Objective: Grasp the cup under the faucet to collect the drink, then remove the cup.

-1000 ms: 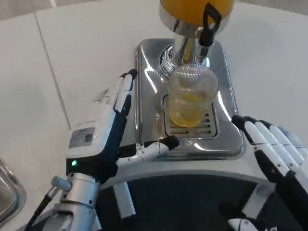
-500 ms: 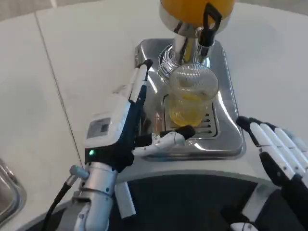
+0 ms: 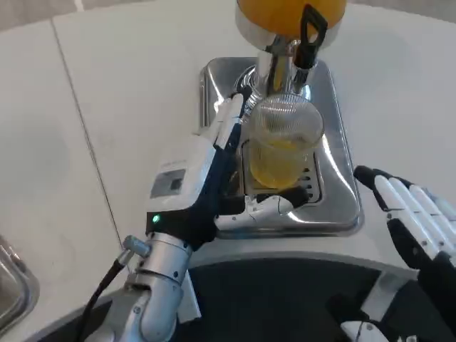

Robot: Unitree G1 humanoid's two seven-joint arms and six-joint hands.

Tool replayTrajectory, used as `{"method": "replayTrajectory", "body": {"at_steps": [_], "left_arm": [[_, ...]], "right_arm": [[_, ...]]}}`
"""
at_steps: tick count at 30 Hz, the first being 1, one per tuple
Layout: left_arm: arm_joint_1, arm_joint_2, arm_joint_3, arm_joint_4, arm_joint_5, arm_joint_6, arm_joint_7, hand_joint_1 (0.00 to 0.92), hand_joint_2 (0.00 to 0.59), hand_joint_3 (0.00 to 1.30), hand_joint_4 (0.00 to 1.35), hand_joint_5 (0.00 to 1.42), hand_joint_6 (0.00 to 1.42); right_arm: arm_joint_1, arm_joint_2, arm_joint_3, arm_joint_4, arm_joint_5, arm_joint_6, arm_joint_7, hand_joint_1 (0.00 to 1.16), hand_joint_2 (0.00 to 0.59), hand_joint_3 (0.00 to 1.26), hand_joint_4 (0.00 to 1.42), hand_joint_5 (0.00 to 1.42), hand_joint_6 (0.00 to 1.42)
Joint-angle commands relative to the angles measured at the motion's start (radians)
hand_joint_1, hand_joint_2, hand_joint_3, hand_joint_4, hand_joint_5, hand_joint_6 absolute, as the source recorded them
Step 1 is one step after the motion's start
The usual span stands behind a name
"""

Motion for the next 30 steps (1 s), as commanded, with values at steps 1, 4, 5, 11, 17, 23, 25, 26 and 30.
{"method": "replayTrajectory", "body": {"at_steps": [1,4,5,11,17,23,25,26,30], "left_arm": [[-0.031,-0.019,-0.01,0.051,-0.024,-0.027,0.0,0.135,0.011,0.0,0.0,0.24,0.23],[-0.058,-0.027,-0.018,0.084,-0.03,-0.035,0.0,0.142,0.009,0.0,0.0,0.25,0.25],[-0.066,-0.03,-0.021,0.094,-0.03,-0.036,0.0,0.144,0.009,0.0,0.0,0.26,0.25],[-0.119,-0.046,-0.029,0.173,-0.043,-0.057,0.005,0.15,0.013,0.0,0.0,0.27,0.25],[-0.155,-0.06,-0.038,0.217,-0.051,-0.067,0.008,0.152,0.019,0.0,0.03,0.32,0.29],[-0.185,-0.073,-0.052,0.275,-0.051,-0.06,0.033,0.21,0.031,0.05,0.1,0.37,0.35],[-0.199,-0.082,-0.057,0.296,-0.049,-0.049,0.045,0.245,0.039,0.07,0.11,0.4,0.38],[-0.206,-0.087,-0.061,0.301,-0.045,-0.043,0.052,0.26,0.041,0.09,0.13,0.42,0.41],[-0.22,-0.099,-0.07,0.311,-0.035,-0.025,0.075,0.299,0.05,0.13,0.18,0.49,0.53]], "right_arm": [[-0.008,0.004,0.01,-0.011,-0.015,0.014,0.016,0.39,0.367,0.0,0.0,0.0,0.0],[-0.009,0.008,0.015,-0.008,-0.017,0.02,0.017,0.39,0.367,0.0,0.0,0.0,0.0],[-0.009,0.009,0.015,-0.007,-0.016,0.021,0.017,0.39,0.367,0.0,0.0,0.0,0.0],[-0.015,0.01,0.018,-0.003,-0.019,0.031,0.02,0.4,0.36,0.0,0.0,0.0,0.01],[-0.021,0.013,0.021,-0.005,-0.017,0.048,0.024,0.41,0.364,0.0,0.0,0.0,0.02],[-0.034,0.016,0.034,-0.01,-0.02,0.067,0.035,0.41,0.366,0.0,0.0,0.0,0.03],[-0.036,0.017,0.036,-0.011,-0.018,0.076,0.039,0.41,0.361,0.0,0.0,0.0,0.04],[-0.038,0.018,0.035,-0.011,-0.015,0.083,0.04,0.41,0.36,0.0,0.0,0.0,0.04],[-0.043,0.017,0.031,-0.014,-0.008,0.103,0.045,0.41,0.359,0.0,0.0,0.0,0.05]]}}
